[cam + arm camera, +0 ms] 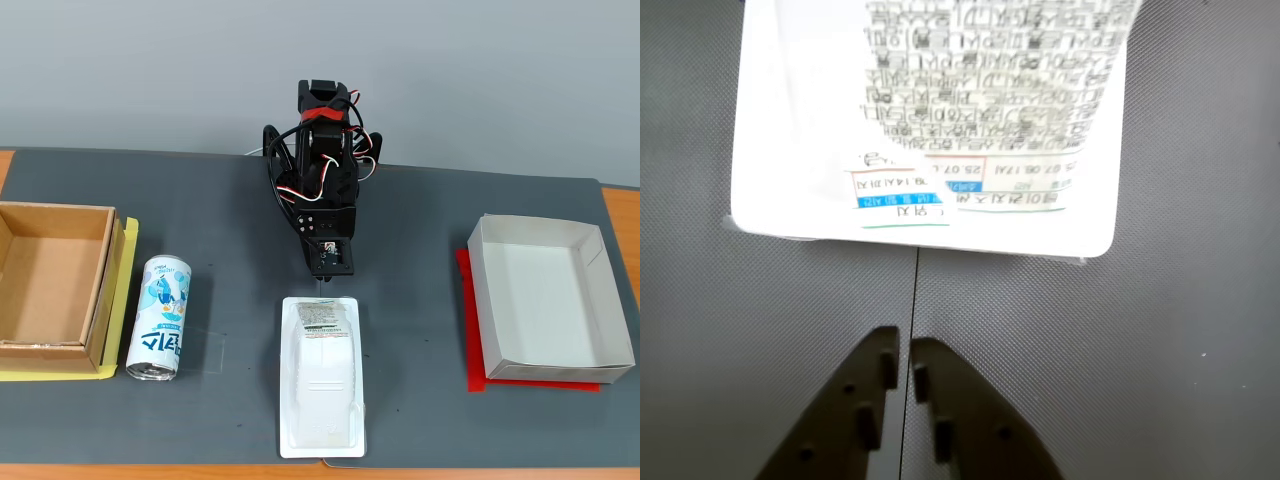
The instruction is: Pick the can and put it in the brown box
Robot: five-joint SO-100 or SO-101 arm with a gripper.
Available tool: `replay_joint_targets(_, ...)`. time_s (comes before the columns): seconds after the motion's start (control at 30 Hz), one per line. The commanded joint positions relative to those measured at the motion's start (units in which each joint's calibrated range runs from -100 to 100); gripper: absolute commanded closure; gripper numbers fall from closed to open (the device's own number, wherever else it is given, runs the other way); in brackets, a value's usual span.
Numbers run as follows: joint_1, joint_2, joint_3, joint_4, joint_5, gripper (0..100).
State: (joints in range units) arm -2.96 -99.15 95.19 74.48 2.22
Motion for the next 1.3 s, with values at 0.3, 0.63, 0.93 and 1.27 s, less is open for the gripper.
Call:
replay_joint_targets(0.3, -0.21, -0.08, -3.16, 0.11, 0.33, 98)
replay_joint_targets(0.63, -0.13, -0.08, -3.16, 0.02, 0.33, 98)
replay_joint_targets(0.93, -0.21, -0.08, -3.16, 0.02, 0.33, 98)
replay_joint_targets(1.27, -0.21, -0.08, -3.16, -0.15, 0.12, 98)
